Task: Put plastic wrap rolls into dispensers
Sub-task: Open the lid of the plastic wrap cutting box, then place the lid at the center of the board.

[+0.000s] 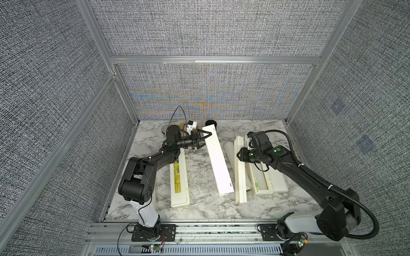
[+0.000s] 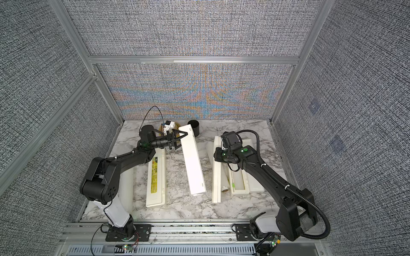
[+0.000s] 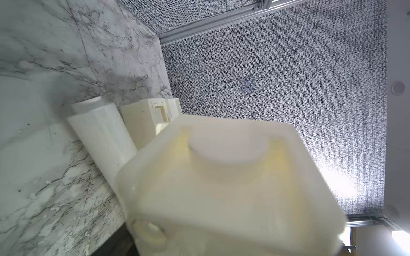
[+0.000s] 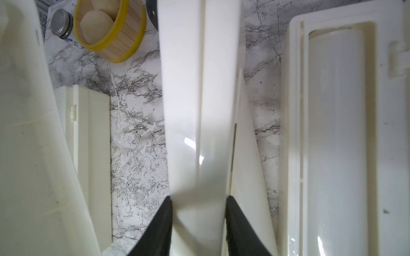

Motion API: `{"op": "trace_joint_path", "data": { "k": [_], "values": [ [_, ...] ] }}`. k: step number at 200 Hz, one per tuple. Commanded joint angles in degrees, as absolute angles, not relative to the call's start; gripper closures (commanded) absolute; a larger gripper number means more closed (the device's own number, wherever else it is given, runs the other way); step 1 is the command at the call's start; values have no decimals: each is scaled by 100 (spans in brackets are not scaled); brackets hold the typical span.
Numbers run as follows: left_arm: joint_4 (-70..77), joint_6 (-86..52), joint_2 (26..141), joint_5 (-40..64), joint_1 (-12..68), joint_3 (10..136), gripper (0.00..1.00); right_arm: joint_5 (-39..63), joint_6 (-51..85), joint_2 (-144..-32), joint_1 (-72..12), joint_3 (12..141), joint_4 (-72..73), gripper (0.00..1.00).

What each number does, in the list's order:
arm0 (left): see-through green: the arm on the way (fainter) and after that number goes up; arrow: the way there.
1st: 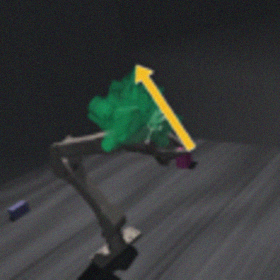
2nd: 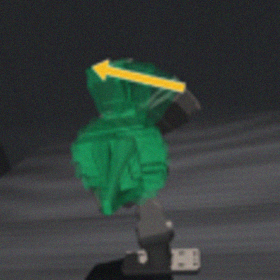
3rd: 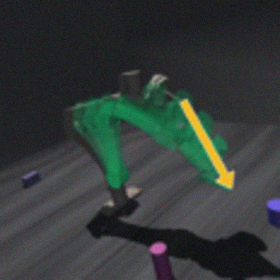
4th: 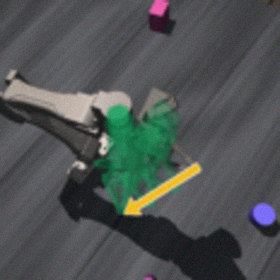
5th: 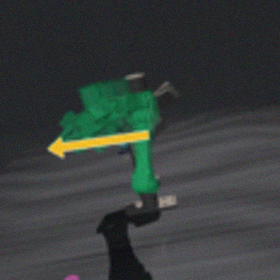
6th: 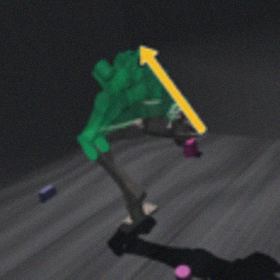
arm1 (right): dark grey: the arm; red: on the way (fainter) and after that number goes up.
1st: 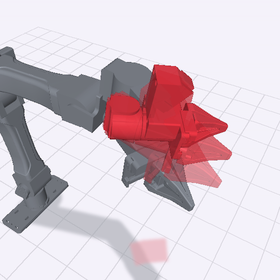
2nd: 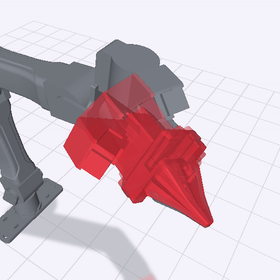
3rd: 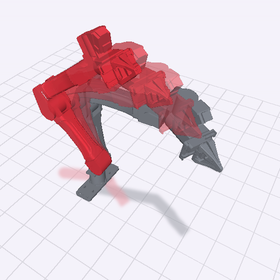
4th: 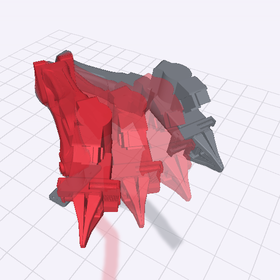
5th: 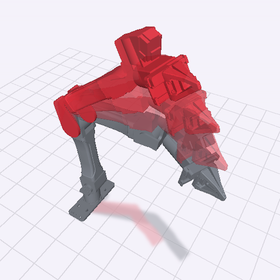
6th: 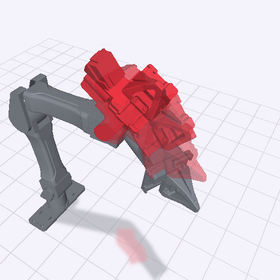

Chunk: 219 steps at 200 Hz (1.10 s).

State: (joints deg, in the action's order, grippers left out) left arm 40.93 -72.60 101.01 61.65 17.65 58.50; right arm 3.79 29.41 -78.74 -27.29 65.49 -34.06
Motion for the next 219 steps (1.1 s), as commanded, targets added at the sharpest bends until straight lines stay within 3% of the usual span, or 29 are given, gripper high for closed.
{"op": "trace_joint_path", "data": {
  "k": [1,103,133,186,219],
  "values": [
    [4065,-7171,9991,6257,1639,5805,36,372,2874,-7977,-2749,6548,-3437,62],
    [1645,-5528,9408,6626,719,6148,36,-1113,3012,-9290,-4009,7191,-3821,62],
    [1226,-5273,9252,6631,428,6166,36,-838,3223,-9756,-4250,7328,-3528,58],
    [667,-4847,9056,6643,187,6092,36,-302,3410,-10559,-4561,7615,-3256,41],
    [650,-4830,9001,6640,115,6001,35,-200,3454,-10761,-4571,7558,-3103,37]
  ]
}}
